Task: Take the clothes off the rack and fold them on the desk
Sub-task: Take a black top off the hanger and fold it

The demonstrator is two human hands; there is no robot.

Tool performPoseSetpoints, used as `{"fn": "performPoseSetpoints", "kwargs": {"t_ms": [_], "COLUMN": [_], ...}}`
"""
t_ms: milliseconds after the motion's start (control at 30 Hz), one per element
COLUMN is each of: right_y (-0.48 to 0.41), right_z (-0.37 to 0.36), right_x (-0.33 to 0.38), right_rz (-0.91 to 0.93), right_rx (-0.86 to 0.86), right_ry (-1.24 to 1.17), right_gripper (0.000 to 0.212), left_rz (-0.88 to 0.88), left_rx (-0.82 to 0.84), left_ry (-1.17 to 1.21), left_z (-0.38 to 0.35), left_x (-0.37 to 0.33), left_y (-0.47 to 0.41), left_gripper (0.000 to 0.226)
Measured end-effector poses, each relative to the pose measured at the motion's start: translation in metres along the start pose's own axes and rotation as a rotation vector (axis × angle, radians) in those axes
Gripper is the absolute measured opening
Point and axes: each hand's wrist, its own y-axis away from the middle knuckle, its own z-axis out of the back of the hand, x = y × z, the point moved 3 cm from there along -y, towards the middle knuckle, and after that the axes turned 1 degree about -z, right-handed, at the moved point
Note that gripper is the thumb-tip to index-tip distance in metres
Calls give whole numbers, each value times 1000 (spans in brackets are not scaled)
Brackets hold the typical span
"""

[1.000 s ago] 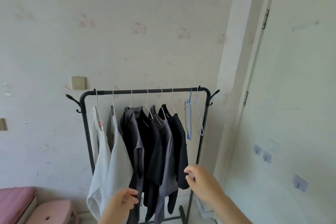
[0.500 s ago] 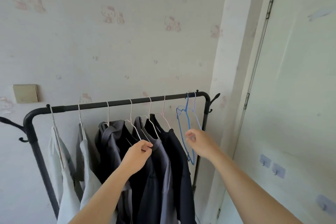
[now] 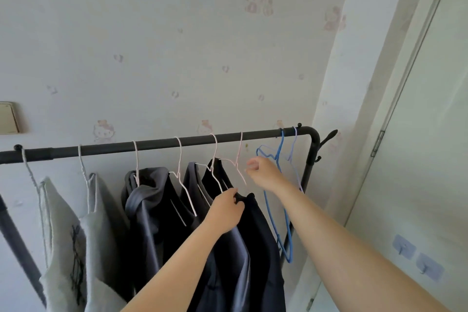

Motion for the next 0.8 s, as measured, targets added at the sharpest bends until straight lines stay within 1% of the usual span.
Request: {"fn": "performPoseSetpoints", "kwargs": {"t_ms": [67, 133, 200, 233, 300, 333, 433, 533, 700, 800], "right_y": [-12, -24, -34, -38, -46, -45, -51, -55, -45, -31], "right_z": [-18, -32, -38, -40, -41, -40, -34, -23, 11, 25], "right_x": [-4, -8, -10, -11, -13, -13, -12, -12, -7, -16], "right_rz": [-35, -56, -54, -52, -36, -20, 15, -7, -24, -43], "right_rx": [57, 82, 47, 32, 9, -3, -53, -117, -198, -186], "right_ry": [-80, -184, -243, -261, -267, -269, -264, -290, -379, -447], "right_gripper": [44, 45, 43, 43, 42, 37, 18, 29, 23, 28], "left_rz": [-10, -50, -63, -47, 5, 21, 51, 65, 58, 46], "left_rx": [-49, -72, -90, -116, -205, -246, -261, -279, -321, -317], "left_ry": [-69, -201, -289, -289, -210, -174, -186, -205, -182, -127], "left_z": [-9, -17, -22, -23, -19, -16, -10, -5, 2, 2], "left_x": [-1, -4, -6, -4, 2, 5, 18, 27, 24, 21], "left_y": [-1, -7, -13, -17, -22, -22, -27, -34, -45, -51], "left_gripper": [49, 43, 48, 51, 49, 48, 50, 54, 57, 60]}}
